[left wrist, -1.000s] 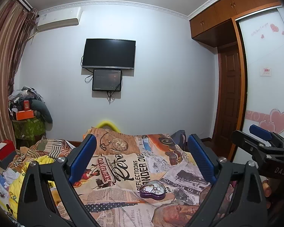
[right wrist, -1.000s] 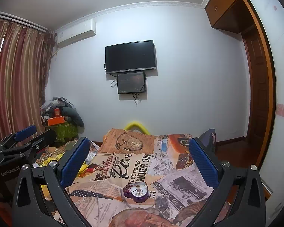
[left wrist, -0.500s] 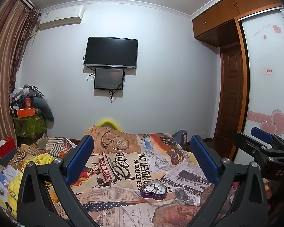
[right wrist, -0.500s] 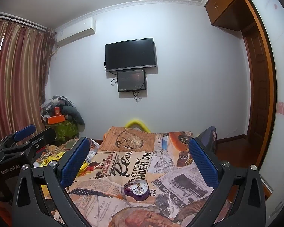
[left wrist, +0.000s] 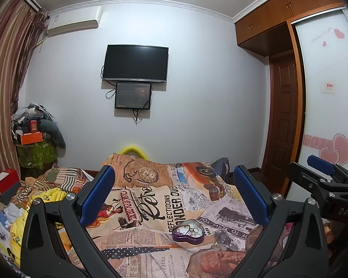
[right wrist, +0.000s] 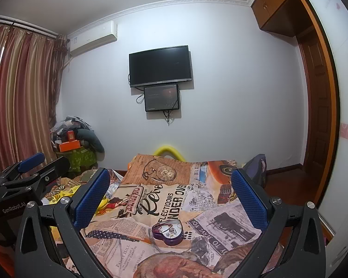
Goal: Organize jewelry
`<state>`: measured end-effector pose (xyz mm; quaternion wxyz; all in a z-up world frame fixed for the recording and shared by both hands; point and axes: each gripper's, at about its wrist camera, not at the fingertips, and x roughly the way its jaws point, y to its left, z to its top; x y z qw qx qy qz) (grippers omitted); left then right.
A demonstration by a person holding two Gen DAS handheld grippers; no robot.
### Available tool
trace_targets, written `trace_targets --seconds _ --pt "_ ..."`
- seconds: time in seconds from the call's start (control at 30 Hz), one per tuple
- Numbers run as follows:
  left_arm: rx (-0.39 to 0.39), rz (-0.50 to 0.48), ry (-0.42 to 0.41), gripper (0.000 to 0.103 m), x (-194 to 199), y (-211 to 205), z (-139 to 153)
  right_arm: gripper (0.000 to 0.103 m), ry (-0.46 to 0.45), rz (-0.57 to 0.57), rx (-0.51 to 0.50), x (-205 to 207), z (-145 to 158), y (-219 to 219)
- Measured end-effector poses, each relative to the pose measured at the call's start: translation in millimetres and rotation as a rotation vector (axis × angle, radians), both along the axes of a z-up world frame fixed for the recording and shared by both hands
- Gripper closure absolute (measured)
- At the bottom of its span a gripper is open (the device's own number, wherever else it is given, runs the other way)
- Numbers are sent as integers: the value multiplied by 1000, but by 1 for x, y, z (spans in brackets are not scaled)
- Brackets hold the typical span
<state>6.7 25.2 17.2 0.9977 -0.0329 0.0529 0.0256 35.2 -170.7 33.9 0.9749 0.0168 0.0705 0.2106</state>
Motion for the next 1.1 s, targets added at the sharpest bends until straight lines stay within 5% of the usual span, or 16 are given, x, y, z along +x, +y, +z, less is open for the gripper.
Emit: trace_targets --seconds 1.1 --pt "17 -54 21 1 3 -2 -3 0 17 -1 -2 5 -3 -1"
